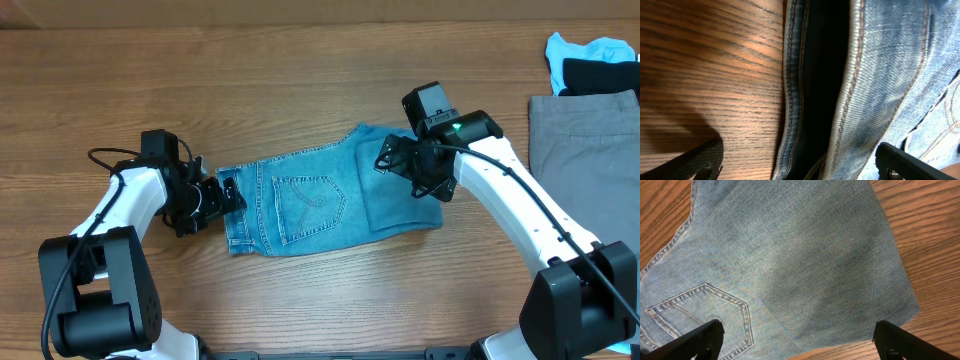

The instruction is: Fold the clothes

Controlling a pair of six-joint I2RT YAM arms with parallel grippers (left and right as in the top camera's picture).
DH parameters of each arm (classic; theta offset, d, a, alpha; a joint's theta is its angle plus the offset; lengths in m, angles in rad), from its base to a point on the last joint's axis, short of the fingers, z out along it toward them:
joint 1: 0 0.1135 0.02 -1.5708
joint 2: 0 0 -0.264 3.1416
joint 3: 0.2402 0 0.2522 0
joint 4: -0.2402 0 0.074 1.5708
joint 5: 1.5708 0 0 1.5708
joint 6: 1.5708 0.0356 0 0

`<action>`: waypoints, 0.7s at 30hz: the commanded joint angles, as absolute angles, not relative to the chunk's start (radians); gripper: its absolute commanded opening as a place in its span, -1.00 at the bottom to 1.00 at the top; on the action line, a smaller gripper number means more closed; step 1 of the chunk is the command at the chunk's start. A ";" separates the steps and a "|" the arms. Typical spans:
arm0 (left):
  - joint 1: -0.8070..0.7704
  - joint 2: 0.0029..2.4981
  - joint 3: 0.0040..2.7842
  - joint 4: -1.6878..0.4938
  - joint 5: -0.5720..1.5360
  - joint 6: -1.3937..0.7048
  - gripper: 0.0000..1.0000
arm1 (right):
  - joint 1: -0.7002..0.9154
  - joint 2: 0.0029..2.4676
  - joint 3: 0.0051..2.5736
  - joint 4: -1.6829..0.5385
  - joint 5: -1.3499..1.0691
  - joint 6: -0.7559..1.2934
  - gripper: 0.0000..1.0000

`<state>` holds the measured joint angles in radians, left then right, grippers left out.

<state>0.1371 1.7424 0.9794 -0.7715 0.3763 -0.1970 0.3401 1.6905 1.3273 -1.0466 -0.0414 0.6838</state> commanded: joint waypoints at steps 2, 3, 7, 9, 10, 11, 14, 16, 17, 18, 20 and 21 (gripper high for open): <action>0.129 1.756 0.971 -0.766 0.420 -0.161 1.00 | 0.337 1.679 1.329 -1.034 -0.023 0.680 1.00; 0.128 1.756 0.971 -0.766 0.420 -0.161 1.00 | 0.337 1.679 1.329 -1.034 -0.023 0.680 1.00; 0.105 1.757 0.971 -0.754 0.425 -0.162 0.99 | 0.337 1.679 1.329 -1.034 -0.023 0.680 1.00; 0.075 1.757 0.971 -0.746 0.436 -0.164 0.99 | 0.337 1.679 1.328 -1.034 -0.023 0.680 1.00; 0.064 1.757 0.971 -0.743 0.435 -0.164 0.99 | 0.337 1.679 1.328 -1.033 -0.023 0.680 1.00; 0.048 1.759 0.971 -0.738 0.434 -0.164 0.99 | 0.337 1.679 1.328 -1.031 -0.023 0.680 1.00; 0.015 1.767 0.971 -0.723 0.418 -0.168 0.99 | 0.337 1.679 1.329 -1.031 -0.023 0.680 1.00; 0.002 1.774 0.971 -0.717 0.392 -0.199 0.91 | 0.337 1.679 1.328 -1.031 -0.023 0.680 1.00; -0.001 1.781 0.971 -0.715 0.390 -0.206 0.80 | 0.337 1.679 1.328 -1.030 -0.023 0.680 1.00; -0.001 1.783 0.971 -0.715 0.390 -0.206 0.75 | 0.337 1.679 1.328 -1.029 -0.023 0.680 1.00; -0.001 1.784 0.971 -0.717 0.389 -0.206 0.47 | 0.337 1.679 1.328 -1.026 -0.023 0.680 1.00; -0.001 1.784 0.971 -0.717 0.389 -0.206 0.36 | 0.337 1.679 1.328 -1.023 -0.023 0.680 1.00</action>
